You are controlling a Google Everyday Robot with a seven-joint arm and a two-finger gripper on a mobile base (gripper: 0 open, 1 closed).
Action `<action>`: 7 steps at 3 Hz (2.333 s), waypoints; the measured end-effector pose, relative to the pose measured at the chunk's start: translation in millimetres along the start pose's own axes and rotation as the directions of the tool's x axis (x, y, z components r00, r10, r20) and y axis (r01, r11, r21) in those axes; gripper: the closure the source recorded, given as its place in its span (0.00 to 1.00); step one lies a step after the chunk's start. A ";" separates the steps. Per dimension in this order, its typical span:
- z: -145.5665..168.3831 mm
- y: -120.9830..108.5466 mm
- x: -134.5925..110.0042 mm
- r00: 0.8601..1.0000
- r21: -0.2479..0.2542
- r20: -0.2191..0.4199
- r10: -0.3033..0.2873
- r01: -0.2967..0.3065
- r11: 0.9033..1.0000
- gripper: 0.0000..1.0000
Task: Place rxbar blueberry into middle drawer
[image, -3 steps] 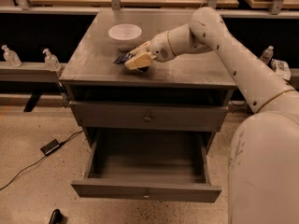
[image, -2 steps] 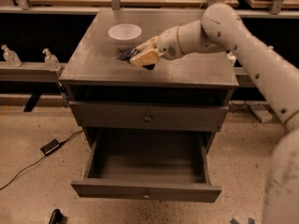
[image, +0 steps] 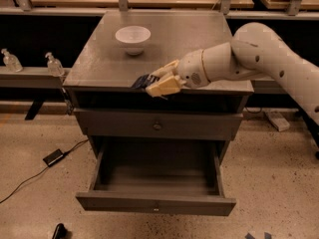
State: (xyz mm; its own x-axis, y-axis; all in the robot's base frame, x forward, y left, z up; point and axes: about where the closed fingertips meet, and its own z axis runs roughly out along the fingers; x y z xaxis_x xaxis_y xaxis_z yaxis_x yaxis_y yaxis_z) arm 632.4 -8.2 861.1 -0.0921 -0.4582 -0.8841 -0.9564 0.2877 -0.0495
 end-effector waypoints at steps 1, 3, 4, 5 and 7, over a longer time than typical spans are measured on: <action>3.3 13.0 14.3 1.000 -0.031 -0.021 0.009 -0.009 0.999 1.00; 16.0 24.6 39.2 0.998 -0.022 -0.046 -0.041 0.040 0.999 1.00; 21.4 58.7 116.0 1.000 -0.001 -0.010 -0.004 0.004 1.000 1.00; 16.2 85.0 192.8 0.997 0.017 0.053 0.064 -0.065 0.998 1.00; 0.4 79.9 239.7 0.992 0.056 0.027 0.121 -0.122 0.991 1.00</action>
Offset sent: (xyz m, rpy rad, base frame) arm -0.0092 0.0028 -0.0359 -0.1018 0.0128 0.0487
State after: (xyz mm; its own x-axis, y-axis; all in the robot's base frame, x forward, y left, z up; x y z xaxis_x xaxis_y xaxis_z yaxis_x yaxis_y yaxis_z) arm 534.0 -94.7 645.1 -0.1995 -0.3970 -0.8959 -0.9209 0.3884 0.0329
